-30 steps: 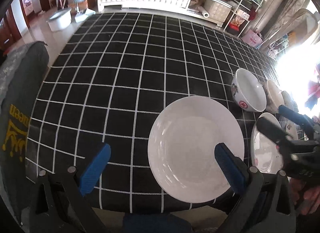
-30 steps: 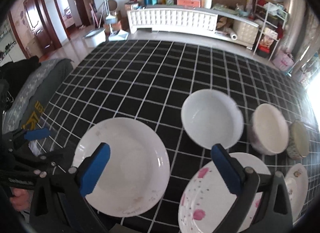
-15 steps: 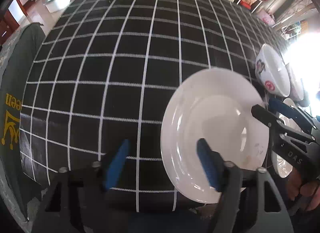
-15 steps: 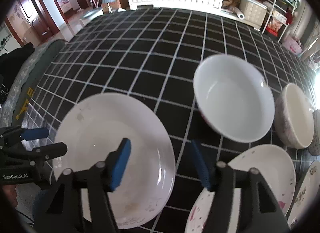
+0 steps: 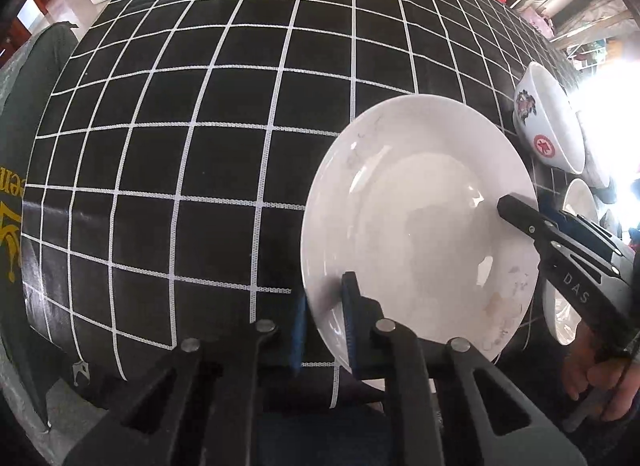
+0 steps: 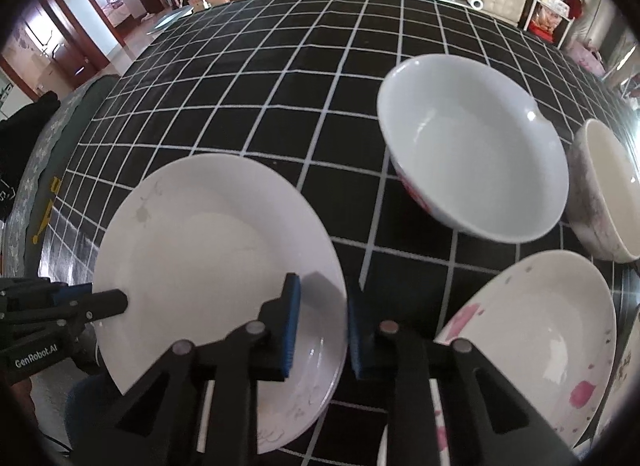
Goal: Organize plates and bowls
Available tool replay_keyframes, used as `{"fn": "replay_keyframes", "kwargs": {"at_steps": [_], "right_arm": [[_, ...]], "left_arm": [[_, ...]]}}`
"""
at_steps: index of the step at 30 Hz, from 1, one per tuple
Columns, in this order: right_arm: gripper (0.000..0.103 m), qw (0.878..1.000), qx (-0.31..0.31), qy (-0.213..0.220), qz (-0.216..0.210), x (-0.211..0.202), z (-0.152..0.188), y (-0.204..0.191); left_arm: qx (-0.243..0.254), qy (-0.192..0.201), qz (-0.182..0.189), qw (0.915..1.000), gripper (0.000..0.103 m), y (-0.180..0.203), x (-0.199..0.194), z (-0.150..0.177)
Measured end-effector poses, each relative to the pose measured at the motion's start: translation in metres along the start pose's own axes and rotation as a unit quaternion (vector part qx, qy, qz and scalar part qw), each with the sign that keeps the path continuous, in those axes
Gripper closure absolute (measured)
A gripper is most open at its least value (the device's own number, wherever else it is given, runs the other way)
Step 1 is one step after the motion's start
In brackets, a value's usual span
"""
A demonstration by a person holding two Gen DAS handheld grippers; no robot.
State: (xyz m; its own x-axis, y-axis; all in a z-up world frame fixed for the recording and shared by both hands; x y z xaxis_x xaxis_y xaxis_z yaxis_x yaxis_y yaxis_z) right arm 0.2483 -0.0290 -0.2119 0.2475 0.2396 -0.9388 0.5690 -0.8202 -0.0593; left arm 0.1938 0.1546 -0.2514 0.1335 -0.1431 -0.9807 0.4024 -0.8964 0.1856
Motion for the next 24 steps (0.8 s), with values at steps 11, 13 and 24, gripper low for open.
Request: {"fn": "replay_keyframes", "kwargs": {"at_steps": [11, 13, 24], "right_arm": [[0.079, 1.000, 0.021, 0.001, -0.003, -0.021, 0.017, 0.010], [0.079, 1.000, 0.022, -0.002, -0.002, -0.016, 0.013, 0.006], [0.079, 1.000, 0.018, -0.005, -0.001, -0.009, 0.010, 0.003]], "left_arm": [[-0.001, 0.002, -0.017, 0.9999, 0.088, 0.025, -0.012, 0.027], [-0.004, 0.000, -0.015, 0.9999, 0.088, 0.026, -0.009, 0.030], [-0.014, 0.004, -0.017, 0.9998, 0.088, 0.023, 0.001, 0.040]]}}
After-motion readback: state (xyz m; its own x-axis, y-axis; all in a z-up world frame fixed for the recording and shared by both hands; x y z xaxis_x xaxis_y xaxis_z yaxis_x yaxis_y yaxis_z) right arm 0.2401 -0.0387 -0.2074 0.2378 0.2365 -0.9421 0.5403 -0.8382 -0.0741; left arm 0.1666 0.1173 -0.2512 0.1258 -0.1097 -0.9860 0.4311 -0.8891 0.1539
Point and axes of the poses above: each gripper's, at about its wrist camera, not at the fingertips, and x roughly the way its jaws point, y to its right, z to its underside, the point moved 3 cm from there along x, roughly the way its jaws point, and after that the axes turned 11 degrees about -x, right-handed, at the moved point
